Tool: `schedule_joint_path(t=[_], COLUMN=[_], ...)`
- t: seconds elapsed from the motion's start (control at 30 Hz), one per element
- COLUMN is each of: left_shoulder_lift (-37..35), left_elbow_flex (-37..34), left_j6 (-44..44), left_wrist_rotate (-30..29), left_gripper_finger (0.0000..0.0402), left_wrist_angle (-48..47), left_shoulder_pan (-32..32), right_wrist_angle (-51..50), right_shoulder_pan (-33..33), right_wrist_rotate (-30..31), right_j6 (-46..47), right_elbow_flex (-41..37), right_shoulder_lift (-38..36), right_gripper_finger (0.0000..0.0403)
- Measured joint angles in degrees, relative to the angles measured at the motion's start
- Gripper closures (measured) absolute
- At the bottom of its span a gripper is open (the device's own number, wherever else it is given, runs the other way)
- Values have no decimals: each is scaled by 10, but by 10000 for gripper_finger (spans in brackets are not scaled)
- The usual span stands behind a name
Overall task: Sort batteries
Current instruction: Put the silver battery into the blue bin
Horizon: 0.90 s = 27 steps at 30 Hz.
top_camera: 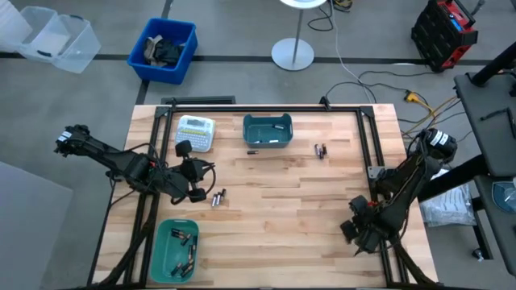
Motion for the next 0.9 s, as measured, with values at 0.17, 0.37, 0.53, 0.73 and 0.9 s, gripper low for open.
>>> schedule_joint_path(t=[0.17,0.37,0.53,0.73,0.9], left_shoulder_lift=[0,1,1,3,3], left_elbow_flex=[0,0,0,0,0], left_j6=[6,7,16,47,75], left_wrist_rotate=[0,0,-1,-2,-2], left_gripper_finger=[401,401,401,401,401], left_wrist_angle=[1,5,16,38,39], left_shoulder_pan=[0,0,0,0,0], right_wrist_angle=[-82,-62,25,236,448], right_shoulder_pan=[-25,-109,-228,-434,-623], right_wrist_rotate=[133,354,464,433,222], right_j6=[-23,-174,-409,-787,-1056], right_elbow_flex=[53,74,83,83,83], right_shoulder_lift=[-31,-55,-56,-58,-56], right_gripper_finger=[365,365,365,365,363])
